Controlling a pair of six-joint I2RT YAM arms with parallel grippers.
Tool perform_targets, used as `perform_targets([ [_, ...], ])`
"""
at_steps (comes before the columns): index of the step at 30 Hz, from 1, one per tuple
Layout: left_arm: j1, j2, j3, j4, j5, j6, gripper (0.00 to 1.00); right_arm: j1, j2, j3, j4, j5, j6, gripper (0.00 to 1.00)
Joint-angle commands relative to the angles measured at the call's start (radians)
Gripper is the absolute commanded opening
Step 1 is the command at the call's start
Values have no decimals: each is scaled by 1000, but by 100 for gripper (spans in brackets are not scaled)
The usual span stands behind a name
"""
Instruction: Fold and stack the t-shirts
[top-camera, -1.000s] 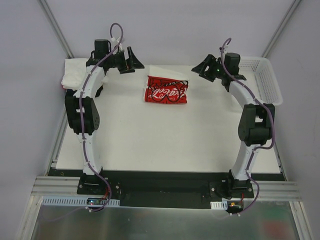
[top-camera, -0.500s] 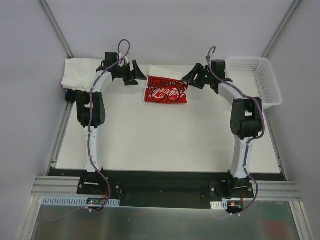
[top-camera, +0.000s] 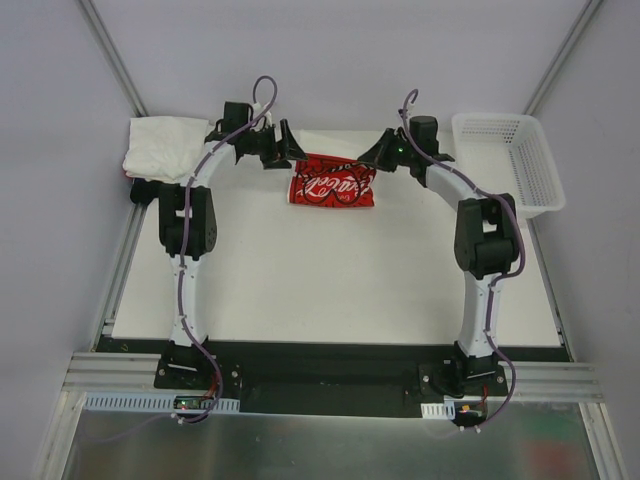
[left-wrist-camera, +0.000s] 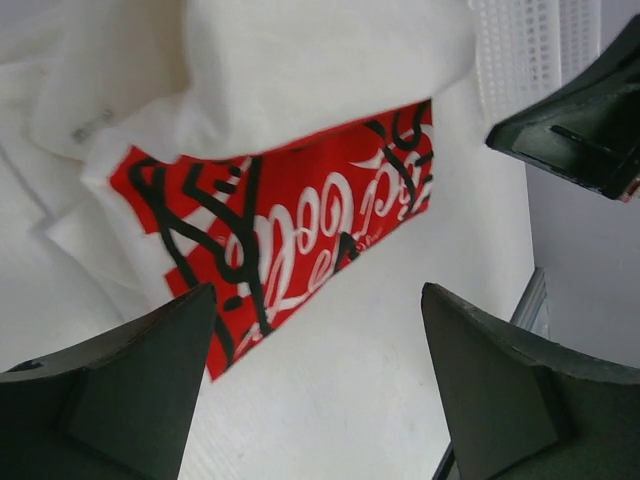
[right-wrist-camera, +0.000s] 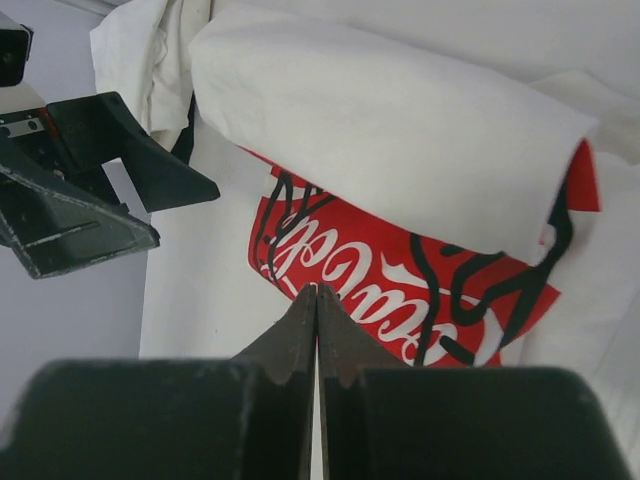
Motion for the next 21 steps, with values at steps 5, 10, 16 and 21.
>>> perform_targets([
  [5, -102, -173, -28, 17, 81, 77, 82, 85, 26, 30, 45, -35, 37, 1],
  [10, -115, -87, 31, 19, 136, 52, 81, 87, 131, 152, 34, -46, 70, 1],
  [16, -132, -36, 49, 25, 173, 75, 81, 54, 265, 322, -10, -46, 90, 1],
  [21, -145, -27, 57, 29, 211, 97, 80, 10, 404, 466, -24, -48, 128, 1],
])
